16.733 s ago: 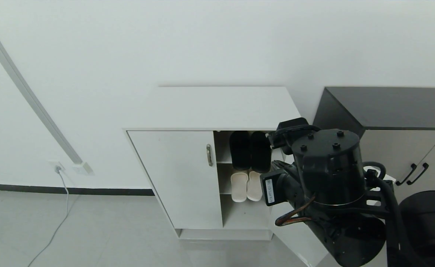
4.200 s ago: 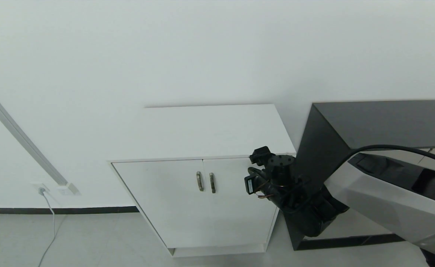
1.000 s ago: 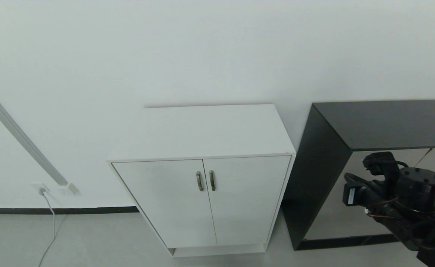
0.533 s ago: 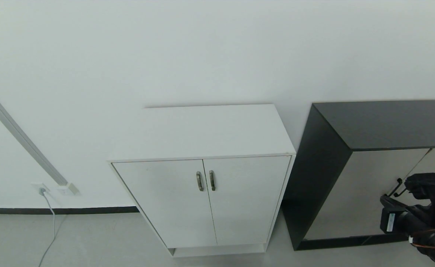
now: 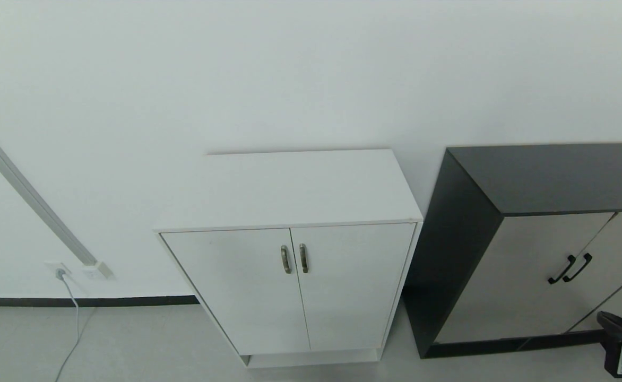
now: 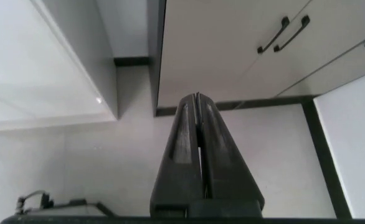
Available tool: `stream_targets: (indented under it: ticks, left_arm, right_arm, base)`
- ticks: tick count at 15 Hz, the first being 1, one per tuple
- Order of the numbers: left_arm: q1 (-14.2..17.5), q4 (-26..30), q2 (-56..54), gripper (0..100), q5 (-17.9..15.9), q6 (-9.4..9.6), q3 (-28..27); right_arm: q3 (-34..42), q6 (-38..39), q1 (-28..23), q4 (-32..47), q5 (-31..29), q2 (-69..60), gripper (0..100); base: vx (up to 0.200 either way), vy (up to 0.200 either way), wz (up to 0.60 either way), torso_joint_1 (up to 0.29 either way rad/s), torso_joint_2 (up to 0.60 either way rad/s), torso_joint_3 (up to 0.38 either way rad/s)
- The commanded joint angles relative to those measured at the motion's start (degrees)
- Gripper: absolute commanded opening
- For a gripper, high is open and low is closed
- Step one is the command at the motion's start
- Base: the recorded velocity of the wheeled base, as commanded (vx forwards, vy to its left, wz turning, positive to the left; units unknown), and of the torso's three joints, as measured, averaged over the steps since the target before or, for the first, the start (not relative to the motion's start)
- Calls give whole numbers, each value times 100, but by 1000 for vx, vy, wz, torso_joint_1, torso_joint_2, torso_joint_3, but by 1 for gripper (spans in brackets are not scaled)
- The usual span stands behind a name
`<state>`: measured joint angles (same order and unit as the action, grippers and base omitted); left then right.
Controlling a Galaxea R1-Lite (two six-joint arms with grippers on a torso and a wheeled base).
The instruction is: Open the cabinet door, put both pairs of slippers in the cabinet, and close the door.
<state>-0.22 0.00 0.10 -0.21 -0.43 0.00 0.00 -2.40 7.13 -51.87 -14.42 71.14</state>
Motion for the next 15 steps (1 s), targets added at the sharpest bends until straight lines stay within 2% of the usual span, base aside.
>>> stream_targets:
  ticks: [1, 3, 7, 10, 13, 15]
  left_arm:
    - [-4, 0, -1, 0, 3, -1, 0]
    - [-4, 0, -1, 0, 3, -1, 0]
    - [-4, 0, -1, 0, 3, -19, 0]
    - [4, -9, -1, 0, 3, -19, 0]
    - [-4, 0, -1, 0, 3, -19, 0]
    - [4, 0, -1, 0, 3, -19, 0]
  right_arm:
    - [0, -15, -45, 1012, 177, -1560, 0]
    - [0, -6, -36, 1680, 203, -2228, 0]
    - [-18, -6, -36, 4071, 695, -4276, 0]
    - [-88, 3, -1, 4871, 941, -5137, 0]
    - [-88, 3, 8, 4959, 1091, -5348, 0]
    - [-79, 3, 69, 4959, 1433, -5462, 0]
  base:
    - [0, 0, 0, 0, 0, 0]
    - [0, 0, 0, 0, 0, 0]
    - [0, 0, 0, 0, 0, 0]
    - [0, 0, 0, 0, 0, 0]
    - [0, 0, 0, 0, 0, 0]
    - [0, 0, 0, 0, 0, 0]
